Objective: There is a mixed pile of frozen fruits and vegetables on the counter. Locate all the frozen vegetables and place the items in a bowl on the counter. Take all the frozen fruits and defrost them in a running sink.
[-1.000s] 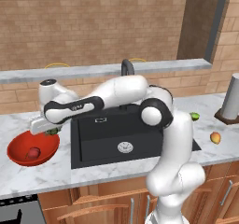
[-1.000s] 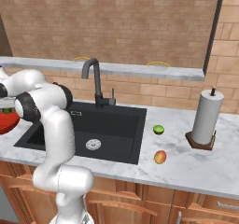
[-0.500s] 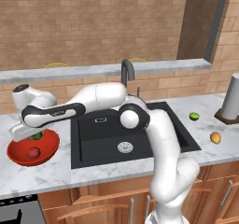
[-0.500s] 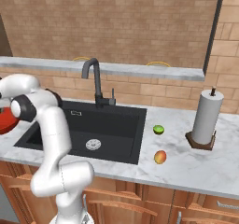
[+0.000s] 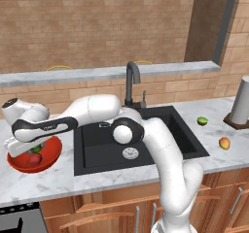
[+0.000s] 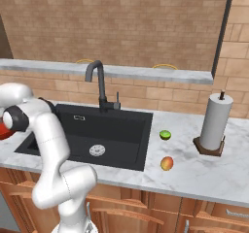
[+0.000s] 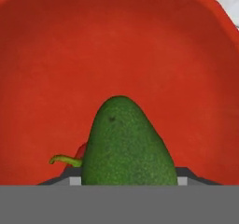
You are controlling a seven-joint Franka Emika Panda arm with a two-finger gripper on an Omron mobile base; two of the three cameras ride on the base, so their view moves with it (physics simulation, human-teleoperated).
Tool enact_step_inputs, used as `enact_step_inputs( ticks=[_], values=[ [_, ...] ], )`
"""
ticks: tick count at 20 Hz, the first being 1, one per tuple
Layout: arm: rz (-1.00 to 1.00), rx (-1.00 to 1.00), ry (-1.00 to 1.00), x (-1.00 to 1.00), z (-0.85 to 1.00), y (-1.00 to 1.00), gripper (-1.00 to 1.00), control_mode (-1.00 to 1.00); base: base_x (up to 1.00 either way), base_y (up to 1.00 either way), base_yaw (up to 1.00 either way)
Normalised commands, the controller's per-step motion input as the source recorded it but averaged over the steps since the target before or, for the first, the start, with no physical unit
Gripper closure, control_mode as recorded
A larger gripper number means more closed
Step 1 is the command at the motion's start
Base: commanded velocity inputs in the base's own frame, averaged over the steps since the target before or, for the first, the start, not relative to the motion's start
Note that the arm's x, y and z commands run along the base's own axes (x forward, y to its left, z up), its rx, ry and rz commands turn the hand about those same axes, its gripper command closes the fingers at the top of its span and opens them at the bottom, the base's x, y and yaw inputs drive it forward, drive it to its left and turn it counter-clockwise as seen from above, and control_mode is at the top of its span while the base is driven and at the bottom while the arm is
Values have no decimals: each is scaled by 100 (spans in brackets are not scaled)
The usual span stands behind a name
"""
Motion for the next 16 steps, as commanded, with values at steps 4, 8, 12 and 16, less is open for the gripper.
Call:
enact_step_inputs(
  ticks=[4, 8, 12, 16],
  values=[
    [-5, 0, -8, -2, -29, -4, -100, -100, 0, 0, 0],
    [-4, 0, -1, -11, 1, 0, -100, -100, 0, 0, 0],
    [-7, 3, 0, -25, 24, -23, -100, -100, 0, 0, 0],
    [-7, 9, -1, -24, 42, -60, -100, -100, 0, 0, 0]
  ],
)
